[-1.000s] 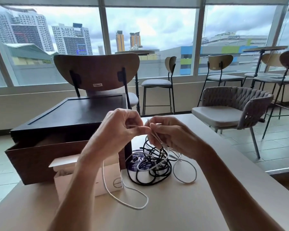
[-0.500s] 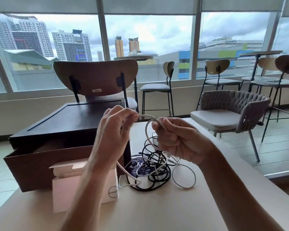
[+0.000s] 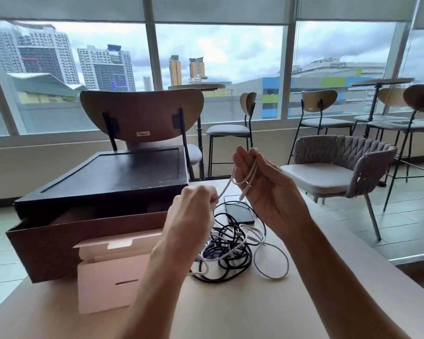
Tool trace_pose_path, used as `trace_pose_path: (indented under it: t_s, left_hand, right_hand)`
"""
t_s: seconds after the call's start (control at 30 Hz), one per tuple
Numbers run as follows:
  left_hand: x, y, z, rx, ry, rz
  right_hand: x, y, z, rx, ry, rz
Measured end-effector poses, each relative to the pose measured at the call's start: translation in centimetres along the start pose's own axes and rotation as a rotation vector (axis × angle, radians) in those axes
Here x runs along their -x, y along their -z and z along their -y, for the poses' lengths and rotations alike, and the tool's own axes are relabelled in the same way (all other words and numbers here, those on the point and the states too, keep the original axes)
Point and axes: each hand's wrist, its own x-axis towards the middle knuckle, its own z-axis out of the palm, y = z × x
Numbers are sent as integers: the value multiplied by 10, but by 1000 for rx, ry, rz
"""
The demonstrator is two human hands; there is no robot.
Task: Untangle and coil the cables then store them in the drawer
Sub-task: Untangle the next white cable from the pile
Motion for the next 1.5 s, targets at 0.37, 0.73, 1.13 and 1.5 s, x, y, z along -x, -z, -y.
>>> trace_pose_path:
  t_s: [0.37, 0.73, 1.13, 1.5]
  left_hand:
    - [2, 22, -12, 4, -52, 425]
    - [3, 49, -5, 24, -312, -9]
    - [-7, 38, 12, 135, -337, -272]
    - [-10, 23, 31, 98, -339, -476]
  right_hand:
    - [-2, 6, -10, 352, 210, -365]
    - [4, 7, -13, 1124, 158, -133]
    - [9, 8, 5, 529, -305, 249]
    - [15, 4, 14, 329, -343, 341]
